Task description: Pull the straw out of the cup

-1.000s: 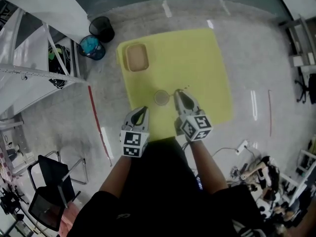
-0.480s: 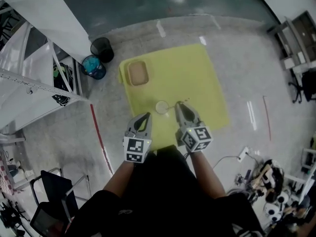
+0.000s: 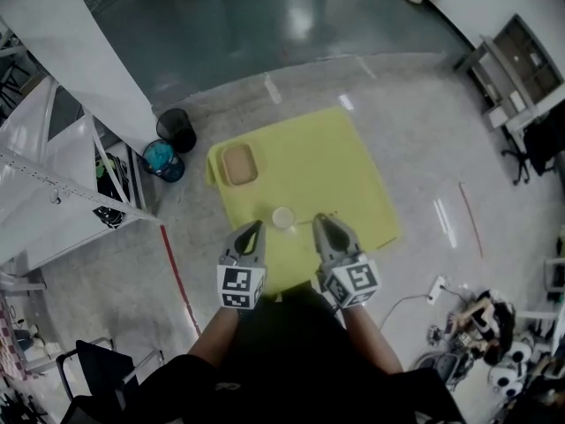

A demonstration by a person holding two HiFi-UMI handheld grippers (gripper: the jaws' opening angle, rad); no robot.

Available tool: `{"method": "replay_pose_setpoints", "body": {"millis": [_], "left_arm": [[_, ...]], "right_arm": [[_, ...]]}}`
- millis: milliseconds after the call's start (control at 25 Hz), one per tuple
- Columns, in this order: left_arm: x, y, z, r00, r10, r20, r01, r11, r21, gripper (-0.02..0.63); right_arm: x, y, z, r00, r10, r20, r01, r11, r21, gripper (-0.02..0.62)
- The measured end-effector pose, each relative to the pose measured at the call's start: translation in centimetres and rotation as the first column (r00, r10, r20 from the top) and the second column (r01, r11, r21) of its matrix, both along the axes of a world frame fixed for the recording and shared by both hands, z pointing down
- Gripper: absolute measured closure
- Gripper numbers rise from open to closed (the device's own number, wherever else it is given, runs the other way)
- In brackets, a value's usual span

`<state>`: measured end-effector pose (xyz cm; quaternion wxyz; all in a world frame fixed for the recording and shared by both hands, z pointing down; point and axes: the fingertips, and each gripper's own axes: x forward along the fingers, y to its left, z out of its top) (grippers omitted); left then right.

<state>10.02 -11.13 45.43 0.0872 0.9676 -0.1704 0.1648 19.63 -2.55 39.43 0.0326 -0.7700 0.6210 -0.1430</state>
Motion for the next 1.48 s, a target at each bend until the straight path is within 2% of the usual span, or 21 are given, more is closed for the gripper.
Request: {"method": "replay_pose_setpoints", "body": {"millis": [600,800,1080,1480], "left_arm": [[0.7,0.4,-2.3,1.000,0.021,-0.016,-0.020,0.999,0.046,0.561],[0.8,1.1,-2.4,1.000,0.011,-0.029,-0.009,0.999,0.052,0.561],[0.0,0.4,-2.7,0.998,-0.032,-0.046,0.033,0.999,0.023,0.561],[-0.7,1.9,-2.6,0.999,-0.028,-0.030,0.029,1.000,0.011,0.561]], "right_arm": [[-0.7,-1.0,-0.6,0.998,-0.055,-0.029,0.054,0.998,-0.037,0.566],[-0.9,-0.5,-0.9,0.996,-0.080,-0.027,0.080,0.997,-0.023,0.566],[-1.2,-0.4,0.0,0.995,-0.091,-0.035,0.090,0.995,-0.037,0.566],[-1.4,0.7,0.2,0.994,-0.106,-0.042,0.103,0.993,-0.059,0.566]]}}
